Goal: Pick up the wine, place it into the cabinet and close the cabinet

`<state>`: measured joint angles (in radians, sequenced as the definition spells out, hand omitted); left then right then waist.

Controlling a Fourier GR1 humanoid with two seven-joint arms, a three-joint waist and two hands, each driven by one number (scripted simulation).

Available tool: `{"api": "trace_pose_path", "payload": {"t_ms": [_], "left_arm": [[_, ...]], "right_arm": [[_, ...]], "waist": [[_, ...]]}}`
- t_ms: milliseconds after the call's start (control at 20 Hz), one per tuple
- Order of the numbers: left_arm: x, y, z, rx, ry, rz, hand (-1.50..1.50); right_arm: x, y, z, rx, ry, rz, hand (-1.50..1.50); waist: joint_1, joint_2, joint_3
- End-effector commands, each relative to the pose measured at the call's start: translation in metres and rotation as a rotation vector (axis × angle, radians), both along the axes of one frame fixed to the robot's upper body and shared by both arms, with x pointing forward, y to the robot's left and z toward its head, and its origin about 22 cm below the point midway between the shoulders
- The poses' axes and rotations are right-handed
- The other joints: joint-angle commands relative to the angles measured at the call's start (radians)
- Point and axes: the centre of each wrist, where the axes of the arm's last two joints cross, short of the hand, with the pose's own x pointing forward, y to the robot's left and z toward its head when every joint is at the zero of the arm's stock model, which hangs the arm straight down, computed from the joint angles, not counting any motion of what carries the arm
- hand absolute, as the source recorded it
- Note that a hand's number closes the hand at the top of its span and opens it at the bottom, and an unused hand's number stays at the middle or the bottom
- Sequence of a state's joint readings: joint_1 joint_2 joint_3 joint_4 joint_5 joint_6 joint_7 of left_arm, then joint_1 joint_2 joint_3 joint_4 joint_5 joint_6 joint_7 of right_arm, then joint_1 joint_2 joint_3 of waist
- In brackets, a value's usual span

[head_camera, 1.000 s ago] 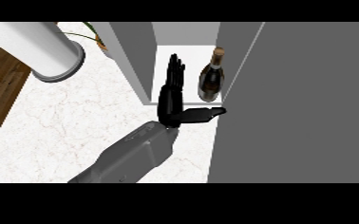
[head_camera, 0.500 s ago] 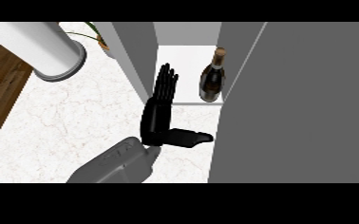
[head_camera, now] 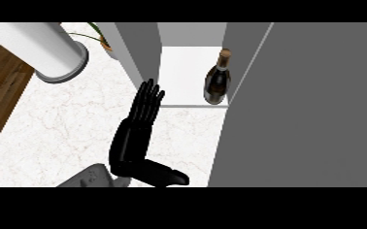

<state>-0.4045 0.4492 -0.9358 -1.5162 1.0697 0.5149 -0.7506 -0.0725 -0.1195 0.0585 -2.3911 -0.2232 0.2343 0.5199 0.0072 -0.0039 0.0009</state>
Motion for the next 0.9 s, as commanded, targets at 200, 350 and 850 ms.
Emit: {"api": "trace_pose_path", "payload": {"t_ms": [200, 350, 850], "left_arm": [[-0.047, 0.052, 0.013, -0.013, -0.013, -0.05, 1.5], [-0.05, 0.078, 0.015, -0.011, -0.02, -0.025, 1.5], [-0.076, 0.132, 0.03, -0.018, -0.022, 0.037, -1.5]], "right_arm": [[-0.011, -0.004, 0.001, -0.075, -0.012, 0.184, 1.5], [-0.034, 0.018, 0.0, -0.026, 0.048, 0.284, 1.5], [-0.056, 0.067, 0.01, -0.033, 0.08, 0.487, 1.5]], "waist": [[0.001, 0.001, -0.001], [0.0, -0.002, -0.001], [0.002, -0.004, -0.002]]}}
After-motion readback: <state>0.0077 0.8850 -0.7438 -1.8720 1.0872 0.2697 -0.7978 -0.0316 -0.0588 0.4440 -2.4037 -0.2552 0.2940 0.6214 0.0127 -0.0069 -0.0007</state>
